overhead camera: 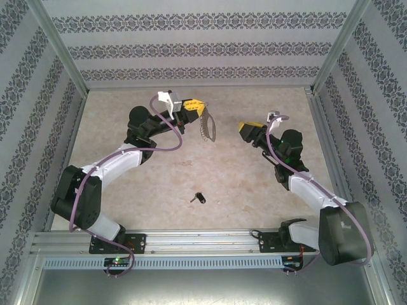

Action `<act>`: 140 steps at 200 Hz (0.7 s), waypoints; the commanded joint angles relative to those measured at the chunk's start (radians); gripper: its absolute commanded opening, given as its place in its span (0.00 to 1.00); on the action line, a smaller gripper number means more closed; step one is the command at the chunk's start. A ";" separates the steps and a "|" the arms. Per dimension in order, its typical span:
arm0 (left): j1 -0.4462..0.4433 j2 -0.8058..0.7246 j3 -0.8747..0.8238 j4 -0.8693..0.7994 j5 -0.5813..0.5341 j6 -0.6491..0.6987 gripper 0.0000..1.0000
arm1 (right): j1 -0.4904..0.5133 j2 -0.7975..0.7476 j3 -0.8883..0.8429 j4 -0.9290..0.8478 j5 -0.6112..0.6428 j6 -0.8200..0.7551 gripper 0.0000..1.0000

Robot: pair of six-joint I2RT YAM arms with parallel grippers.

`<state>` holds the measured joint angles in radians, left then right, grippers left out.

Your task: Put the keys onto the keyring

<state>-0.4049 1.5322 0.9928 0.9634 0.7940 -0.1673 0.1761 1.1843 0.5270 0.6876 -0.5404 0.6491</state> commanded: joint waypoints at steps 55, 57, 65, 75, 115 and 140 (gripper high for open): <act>-0.009 -0.050 -0.048 0.000 -0.138 0.103 0.00 | 0.259 -0.039 -0.099 -0.266 0.094 -0.120 0.57; -0.010 -0.050 -0.050 0.002 -0.143 0.102 0.00 | 0.265 -0.039 -0.103 -0.268 0.098 -0.121 0.57; -0.008 -0.050 -0.061 0.011 -0.157 0.103 0.00 | 0.298 -0.033 -0.117 -0.275 0.113 -0.126 0.57; -0.008 -0.052 -0.072 0.019 -0.170 0.104 0.00 | 0.334 -0.022 -0.131 -0.283 0.141 -0.128 0.56; -0.008 -0.082 -0.136 0.046 -0.232 0.091 0.00 | 0.472 0.042 -0.163 -0.301 0.229 -0.115 0.54; -0.008 -0.126 -0.169 0.011 -0.289 0.095 0.00 | 0.553 0.077 -0.157 -0.324 0.290 -0.111 0.54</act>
<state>-0.4049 1.4792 0.8421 0.9489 0.5751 -0.0856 0.6674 1.2335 0.3733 0.3870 -0.3412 0.5457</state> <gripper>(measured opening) 0.049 0.537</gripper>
